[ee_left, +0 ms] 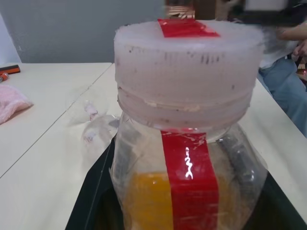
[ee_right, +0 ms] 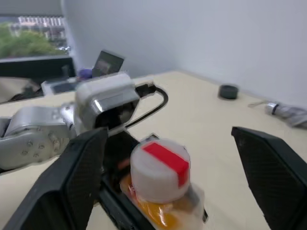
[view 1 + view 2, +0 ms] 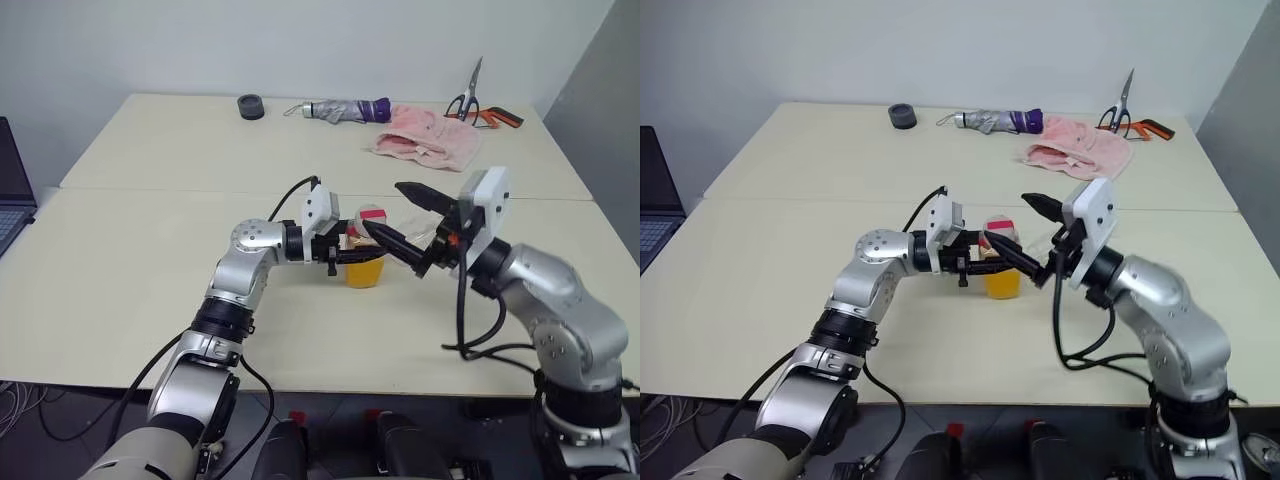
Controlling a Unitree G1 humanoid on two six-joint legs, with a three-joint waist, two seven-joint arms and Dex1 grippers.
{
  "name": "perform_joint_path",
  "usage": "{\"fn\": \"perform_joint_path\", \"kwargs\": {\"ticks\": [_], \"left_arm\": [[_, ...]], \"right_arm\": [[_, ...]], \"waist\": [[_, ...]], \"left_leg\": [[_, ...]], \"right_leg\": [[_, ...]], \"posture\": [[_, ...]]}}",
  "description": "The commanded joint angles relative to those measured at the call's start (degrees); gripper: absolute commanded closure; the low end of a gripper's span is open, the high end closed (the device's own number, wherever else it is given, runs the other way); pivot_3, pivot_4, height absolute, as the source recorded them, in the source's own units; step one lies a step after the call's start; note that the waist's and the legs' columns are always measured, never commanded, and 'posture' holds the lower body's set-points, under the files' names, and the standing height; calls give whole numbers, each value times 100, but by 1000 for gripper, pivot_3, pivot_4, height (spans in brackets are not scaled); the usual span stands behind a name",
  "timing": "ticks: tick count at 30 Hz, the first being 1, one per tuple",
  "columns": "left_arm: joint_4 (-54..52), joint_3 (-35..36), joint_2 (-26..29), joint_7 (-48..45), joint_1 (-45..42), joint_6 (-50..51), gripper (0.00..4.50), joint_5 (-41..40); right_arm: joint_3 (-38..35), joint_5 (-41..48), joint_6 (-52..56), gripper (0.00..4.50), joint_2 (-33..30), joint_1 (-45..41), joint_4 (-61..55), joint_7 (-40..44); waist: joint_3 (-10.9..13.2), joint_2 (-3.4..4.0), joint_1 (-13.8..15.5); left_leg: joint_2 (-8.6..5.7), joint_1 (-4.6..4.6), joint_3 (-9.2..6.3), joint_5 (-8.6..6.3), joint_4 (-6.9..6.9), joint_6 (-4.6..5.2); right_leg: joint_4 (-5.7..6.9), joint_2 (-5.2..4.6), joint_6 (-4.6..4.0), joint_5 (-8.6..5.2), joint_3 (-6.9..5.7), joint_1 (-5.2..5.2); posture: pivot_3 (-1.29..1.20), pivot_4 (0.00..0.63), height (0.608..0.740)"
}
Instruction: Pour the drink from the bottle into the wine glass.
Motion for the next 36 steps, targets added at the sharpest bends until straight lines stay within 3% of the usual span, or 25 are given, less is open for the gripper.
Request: {"fn": "perform_joint_path", "kwargs": {"ticks": [1,6,22,25,30,34,36], "left_arm": [[-51,83,-105,87,-179,-137,2700,-88],[158,36,-221,47,-299,-223,2700,-50],[434,10,-285,1,-413,-403,2700,-11],[446,15,-275,6,-418,-412,2700,-5],[434,16,-250,-3,-411,-414,2701,0],[423,23,-220,-31,-420,-400,2701,-3],[408,19,-184,-92,-437,-371,2701,-18]], "right_arm": [[341,-504,351,313,310,0,-566,-1052],[814,-1035,520,313,612,-8,-549,-1676],[1205,-1729,450,313,1227,20,-230,-2188],[1217,-1794,398,931,1321,44,-188,-2209],[1310,-1848,362,2616,1403,72,-158,-2119],[1236,-1639,272,2624,1446,79,-37,-1833],[1220,-1494,-1,2624,1194,66,171,-1297]], "waist": [[0,0,-6],[0,0,1],[0,0,-2],[0,0,-2],[0,0,-3],[0,0,-4],[0,0,-5]], "left_leg": [[-1,2,2,1,1,-1],[-1,3,1,2,4,-2],[-2,1,2,1,1,-1],[-2,1,2,1,1,-1],[-2,0,2,1,1,-1],[-2,0,1,1,1,-1],[-2,1,2,1,1,-1]], "right_leg": [[1,2,0,0,2,0],[4,7,0,0,0,0],[-1,6,0,0,1,-1],[-1,6,0,0,1,-1],[-1,6,0,0,0,-1],[-1,6,0,0,0,-1],[-1,6,0,0,0,-1]], "posture": [[0,150,740],[0,150,740],[0,150,740],[0,150,740],[0,150,740],[0,150,740],[0,150,740]]}}
